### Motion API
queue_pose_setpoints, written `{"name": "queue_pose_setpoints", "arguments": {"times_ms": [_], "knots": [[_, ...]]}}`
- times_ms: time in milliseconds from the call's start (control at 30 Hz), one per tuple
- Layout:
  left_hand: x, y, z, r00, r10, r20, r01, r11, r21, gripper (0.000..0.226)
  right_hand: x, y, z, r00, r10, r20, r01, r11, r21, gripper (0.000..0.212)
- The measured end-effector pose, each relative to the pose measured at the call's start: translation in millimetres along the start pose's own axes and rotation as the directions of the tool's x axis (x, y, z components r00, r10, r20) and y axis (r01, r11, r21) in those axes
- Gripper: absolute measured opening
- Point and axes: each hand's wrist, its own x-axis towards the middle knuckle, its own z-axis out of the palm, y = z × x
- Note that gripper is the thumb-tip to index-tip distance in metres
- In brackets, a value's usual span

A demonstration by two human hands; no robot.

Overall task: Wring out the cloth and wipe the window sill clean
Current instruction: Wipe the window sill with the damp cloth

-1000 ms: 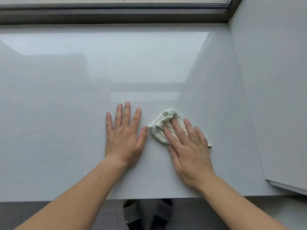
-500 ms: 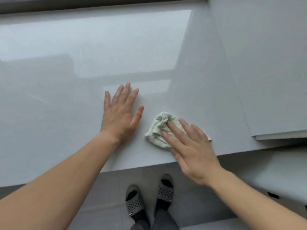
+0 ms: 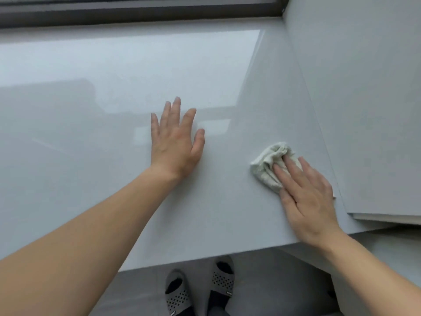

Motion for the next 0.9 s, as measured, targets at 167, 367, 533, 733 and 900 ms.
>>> {"name": "queue_pose_setpoints", "arguments": {"times_ms": [167, 367, 533, 733, 900], "knots": [[72.5, 13.8, 18.3, 0.987, -0.107, 0.118, 0.093, 0.989, 0.117, 0.060, 133.0, -27.0, -7.4, 0.985, 0.152, -0.084, -0.157, 0.986, -0.059, 0.059], [67.0, 27.9, 29.9, 0.986, -0.141, 0.087, 0.115, 0.960, 0.255, 0.067, 285.1, -33.6, -27.1, 0.996, -0.092, -0.010, 0.090, 0.987, -0.134, 0.052], [64.7, 31.9, 30.8, 0.982, -0.159, 0.104, 0.124, 0.950, 0.286, 0.067, 360.8, -6.9, -48.8, 0.998, 0.022, -0.050, -0.028, 0.992, -0.120, 0.051], [63.6, 34.0, 28.4, 0.980, -0.161, 0.114, 0.121, 0.949, 0.291, 0.068, 363.4, 4.7, -51.8, 0.942, 0.277, -0.189, -0.290, 0.956, -0.044, 0.053], [64.0, 35.2, 28.3, 0.980, -0.163, 0.115, 0.125, 0.951, 0.283, 0.068, 315.0, -12.8, -35.3, 0.893, 0.387, -0.229, -0.398, 0.917, -0.004, 0.056]]}}
